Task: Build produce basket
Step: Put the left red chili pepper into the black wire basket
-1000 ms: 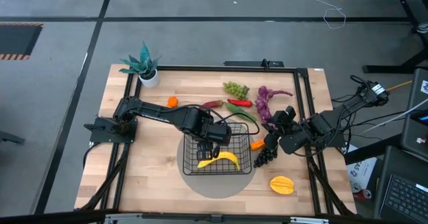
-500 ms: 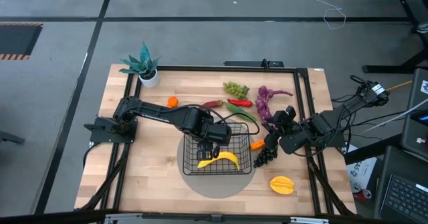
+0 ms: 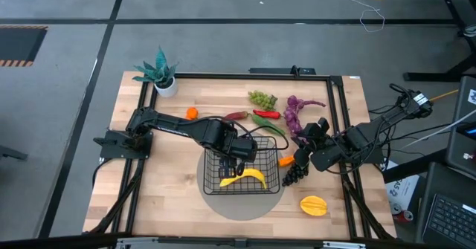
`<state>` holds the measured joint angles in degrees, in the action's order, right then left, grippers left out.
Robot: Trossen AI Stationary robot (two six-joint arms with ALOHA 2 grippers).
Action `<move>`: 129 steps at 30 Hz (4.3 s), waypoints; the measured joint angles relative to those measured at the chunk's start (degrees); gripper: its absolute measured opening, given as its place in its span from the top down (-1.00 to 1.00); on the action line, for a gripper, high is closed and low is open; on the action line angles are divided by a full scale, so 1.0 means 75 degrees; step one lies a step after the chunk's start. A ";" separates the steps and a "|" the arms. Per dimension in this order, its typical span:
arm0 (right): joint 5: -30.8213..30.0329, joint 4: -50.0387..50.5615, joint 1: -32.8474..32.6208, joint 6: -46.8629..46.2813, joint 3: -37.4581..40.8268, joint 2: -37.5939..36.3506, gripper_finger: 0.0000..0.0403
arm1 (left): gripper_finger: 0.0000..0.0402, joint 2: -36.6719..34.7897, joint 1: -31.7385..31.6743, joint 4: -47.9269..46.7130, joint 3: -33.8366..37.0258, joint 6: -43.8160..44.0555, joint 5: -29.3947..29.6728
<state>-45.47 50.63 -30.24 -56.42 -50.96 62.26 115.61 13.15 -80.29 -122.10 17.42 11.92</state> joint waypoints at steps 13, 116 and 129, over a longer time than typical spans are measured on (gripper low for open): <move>0.0000 0.0005 0.0000 -0.0001 0.0003 0.0000 0.35 | 0.07 -0.0050 -0.0679 -0.1281 0.0000 -0.1477 0.0353; 0.0399 -0.0003 0.0003 -0.0052 0.0003 0.0003 0.35 | 0.22 -0.0545 -0.5045 0.7136 0.6994 -0.3130 -0.2109; 0.0402 -0.0039 0.0000 -0.0061 0.0003 0.0003 0.35 | 0.79 -0.0460 -0.4995 0.7361 0.6264 -0.2737 -0.1749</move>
<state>-42.46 50.34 -30.24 -56.88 -50.94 62.28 112.16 -24.32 -25.08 -75.12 -3.11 -1.20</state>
